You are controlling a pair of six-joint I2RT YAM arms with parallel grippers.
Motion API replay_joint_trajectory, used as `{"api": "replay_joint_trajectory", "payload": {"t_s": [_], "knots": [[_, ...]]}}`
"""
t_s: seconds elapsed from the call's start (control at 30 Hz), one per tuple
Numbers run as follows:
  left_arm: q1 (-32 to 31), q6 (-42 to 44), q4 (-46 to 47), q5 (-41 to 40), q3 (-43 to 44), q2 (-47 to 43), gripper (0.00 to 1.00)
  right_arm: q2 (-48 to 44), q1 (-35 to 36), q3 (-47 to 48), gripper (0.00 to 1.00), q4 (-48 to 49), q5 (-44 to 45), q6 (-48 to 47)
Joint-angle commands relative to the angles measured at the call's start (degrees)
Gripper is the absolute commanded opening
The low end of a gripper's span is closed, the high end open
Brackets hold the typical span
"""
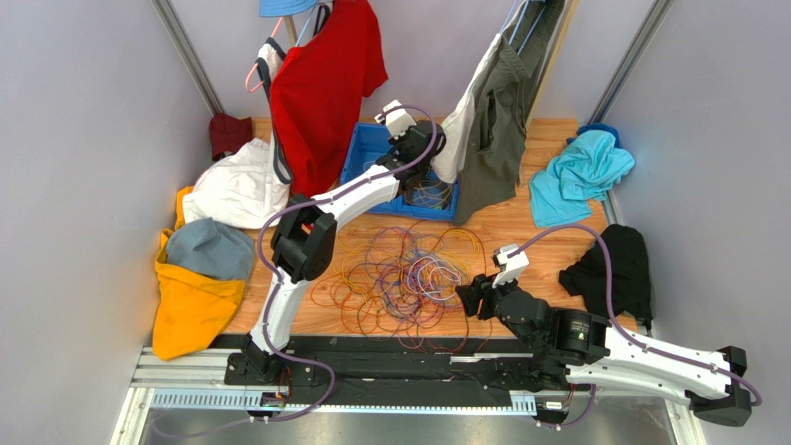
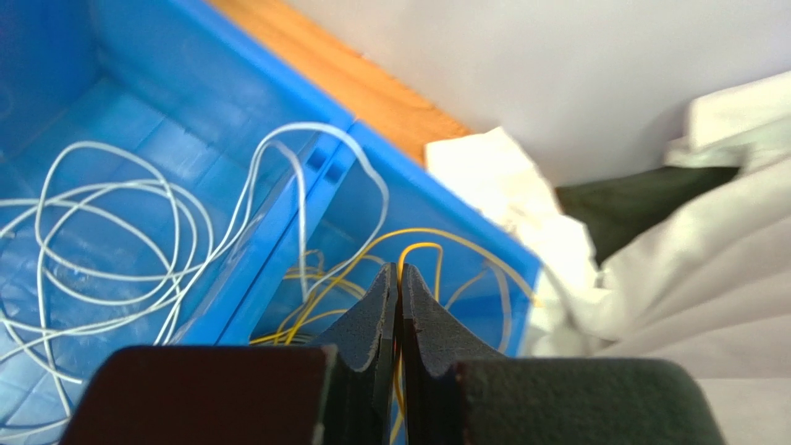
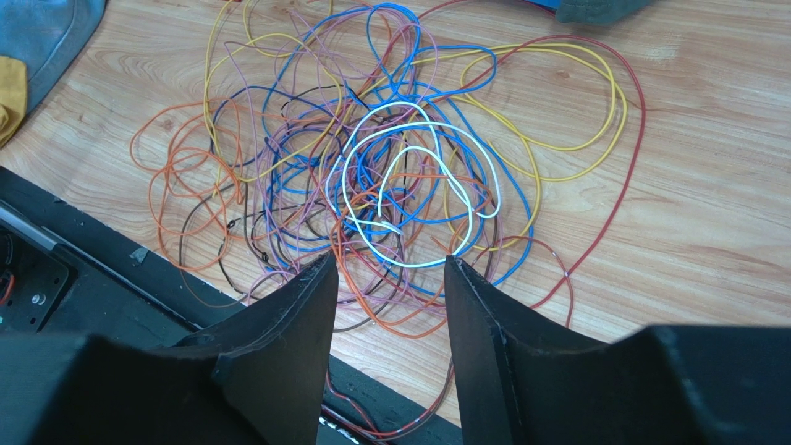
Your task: Untangle the cables
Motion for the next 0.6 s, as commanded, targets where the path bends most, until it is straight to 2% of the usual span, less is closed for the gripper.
{"api": "replay_joint_trajectory", "payload": {"t_s": [0.0,0.07,0.3,0.43,0.47,0.5,0.53,0.57], "knots": [[0.58,2.75,-0.65,2.79,0.98,-4.69,0.07,-0.66,0.11,-0.41,0.5,2.78,0.5,-0.52],[0.76,3.37,-1.27,3.93,2.3,-4.52,0.03,-0.75,0.11,-0.41,0.5,3.04,0.58,-0.43],[0.85,5.56,-6.1,9.73,12.39,0.92,0.0,-1.28,0.11,-0.32,0.5,2.78,0.58,-0.43],[0.85,7.14,-9.17,17.53,19.43,7.15,0.0,-1.37,0.11,-0.58,0.5,2.43,0.76,-0.08],[0.85,7.32,-9.96,18.43,20.49,7.95,0.02,-1.28,0.11,-0.49,0.5,2.43,0.76,-0.08],[0.93,7.15,-11.36,18.87,21.37,8.4,0.11,-1.28,0.11,-0.58,0.5,2.52,0.85,-0.08],[0.93,6.63,-11.9,17.92,21.12,8.23,0.31,-1.11,0.11,-0.32,0.5,2.6,0.76,-0.08],[0.93,6.62,-12.16,17.04,20.59,7.79,0.39,-1.19,0.11,-0.4,0.5,2.52,0.76,-0.08]]}}
